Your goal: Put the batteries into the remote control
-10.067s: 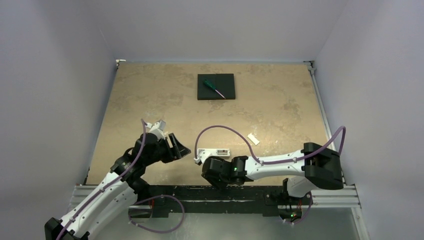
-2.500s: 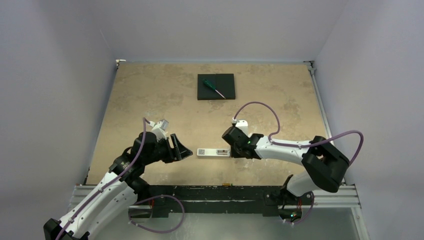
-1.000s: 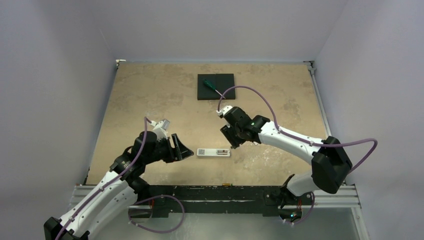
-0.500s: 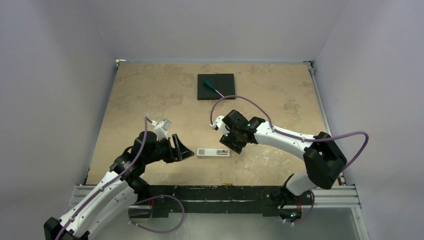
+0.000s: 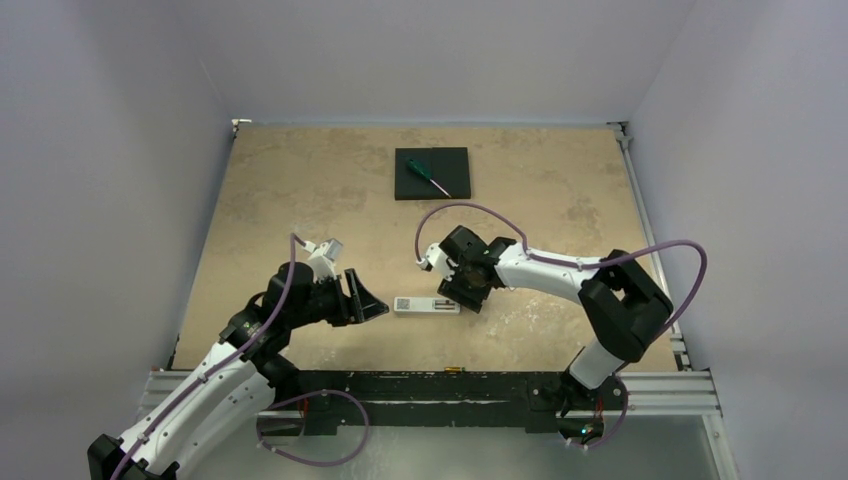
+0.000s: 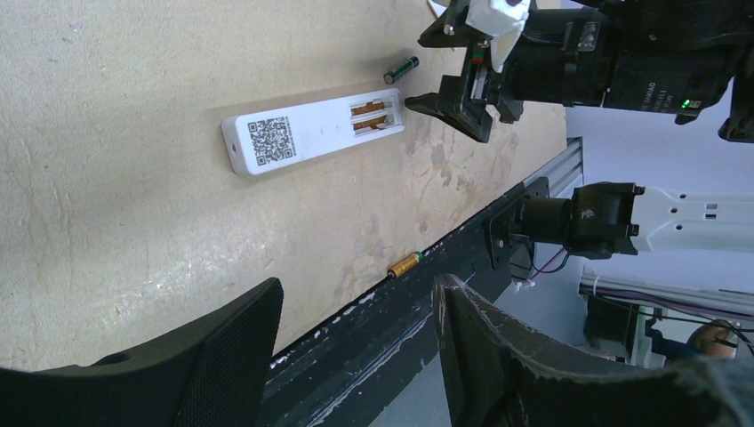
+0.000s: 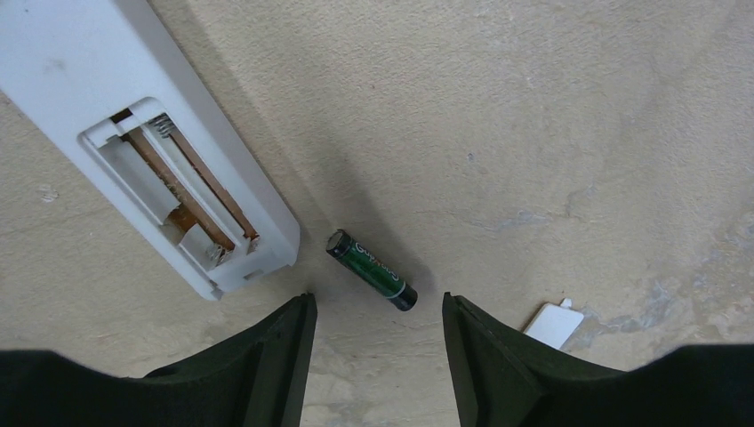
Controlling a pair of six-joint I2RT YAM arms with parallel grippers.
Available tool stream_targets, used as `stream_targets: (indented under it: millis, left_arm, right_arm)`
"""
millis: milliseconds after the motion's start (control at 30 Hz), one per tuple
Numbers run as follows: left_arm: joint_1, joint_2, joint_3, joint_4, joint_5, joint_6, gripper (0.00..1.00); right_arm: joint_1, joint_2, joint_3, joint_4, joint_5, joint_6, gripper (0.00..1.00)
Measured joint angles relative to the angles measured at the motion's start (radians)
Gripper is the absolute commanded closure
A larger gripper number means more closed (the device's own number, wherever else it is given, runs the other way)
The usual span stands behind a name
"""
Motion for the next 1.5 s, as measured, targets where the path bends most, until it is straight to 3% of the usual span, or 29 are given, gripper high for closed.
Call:
stream_targets:
  millis: [467, 667, 767, 867, 967, 1500]
  left_arm:
    - [0.000, 0.013, 0.000, 0.006, 0.004, 0.003, 0.38]
    - [0.000, 0.016, 0.000, 0.006, 0.008, 0.006, 0.38]
    - [0.000, 0.016, 0.000, 0.006, 0.008, 0.006, 0.38]
    - [0.000, 0.016, 0.000, 0.006, 0.010, 0.006, 0.38]
    - [0.000, 0.016, 0.000, 0.006, 0.011, 0.007, 0.38]
    - [0.000, 0.039, 0.000, 0.011, 0.011, 0.006, 0.38]
  right_arm:
    - [-0.043, 0.047, 0.029, -0.016, -0.085, -0.005, 0.52]
    - [-0.048, 0.063, 0.043, -0.035, -0.111, 0.000, 0.62]
    - [-0.048, 0.064, 0.044, -0.038, -0.119, 0.006, 0.71]
    - [-0.048, 0.064, 0.044, -0.036, -0.122, 0.015, 0.91]
    - [-0.049, 0.065, 0.045, -0.036, -0.120, 0.023, 0.99]
    - [-0.047, 0.027, 0.013, -0.005, -0.067, 0.060, 1.00]
